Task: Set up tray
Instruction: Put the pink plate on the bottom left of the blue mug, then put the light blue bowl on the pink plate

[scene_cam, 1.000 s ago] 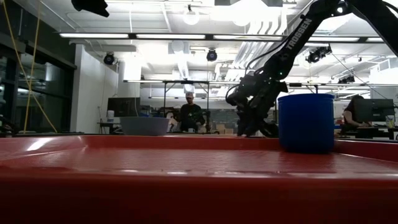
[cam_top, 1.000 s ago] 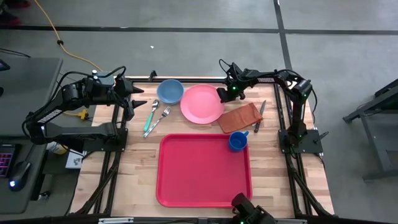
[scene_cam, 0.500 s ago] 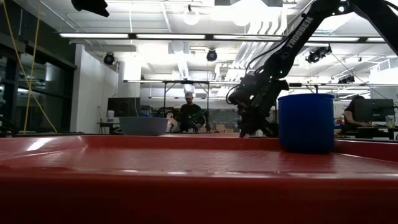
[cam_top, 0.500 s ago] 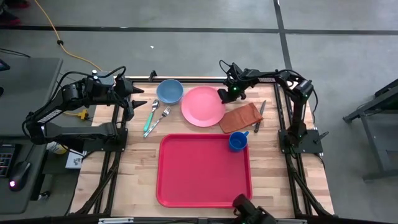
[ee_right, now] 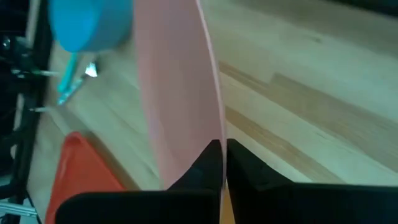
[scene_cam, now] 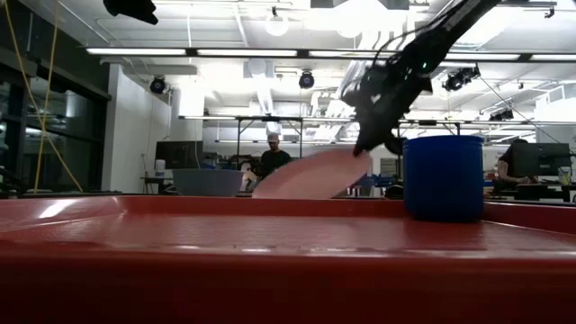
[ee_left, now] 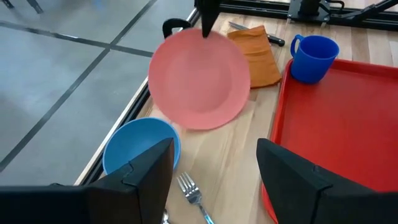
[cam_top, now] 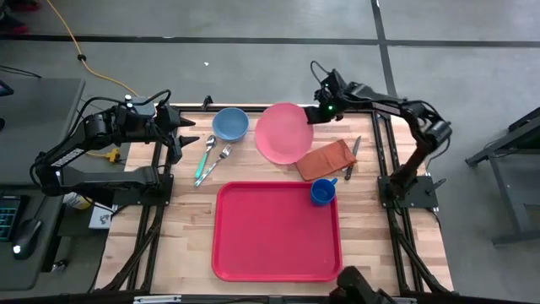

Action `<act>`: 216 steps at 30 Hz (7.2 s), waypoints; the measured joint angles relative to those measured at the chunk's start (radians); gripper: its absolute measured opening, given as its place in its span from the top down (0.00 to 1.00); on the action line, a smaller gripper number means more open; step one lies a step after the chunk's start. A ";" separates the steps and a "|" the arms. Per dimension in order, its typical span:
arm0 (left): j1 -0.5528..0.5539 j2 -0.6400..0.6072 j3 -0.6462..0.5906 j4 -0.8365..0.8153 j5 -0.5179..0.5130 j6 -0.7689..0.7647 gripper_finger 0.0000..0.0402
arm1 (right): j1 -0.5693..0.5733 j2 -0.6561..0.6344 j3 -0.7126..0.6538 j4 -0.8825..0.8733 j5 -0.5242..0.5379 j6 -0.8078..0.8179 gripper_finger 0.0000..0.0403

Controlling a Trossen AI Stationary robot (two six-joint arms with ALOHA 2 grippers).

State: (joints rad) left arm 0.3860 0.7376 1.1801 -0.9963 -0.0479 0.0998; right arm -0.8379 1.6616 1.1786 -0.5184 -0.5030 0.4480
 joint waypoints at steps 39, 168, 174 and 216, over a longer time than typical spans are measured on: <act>0.000 0.000 0.000 -0.001 0.008 -0.002 0.35 | 0.582 -0.702 0.000 -0.145 0.168 0.560 1.00; 0.000 0.000 0.000 0.001 0.004 -0.027 0.35 | 1.316 -0.020 -0.226 -0.236 0.313 1.568 0.90; 0.000 0.000 0.000 0.001 0.004 -0.027 0.35 | 1.316 -0.020 -0.226 -0.237 0.318 1.563 0.76; 0.000 0.000 0.000 0.038 0.014 0.036 0.35 | 1.014 -0.785 -0.224 0.108 1.161 0.535 0.55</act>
State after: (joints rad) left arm 0.3859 0.7376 1.1801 -0.9583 -0.0335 0.1361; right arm 0.1765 0.8761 0.9543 -0.4107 0.6577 0.9831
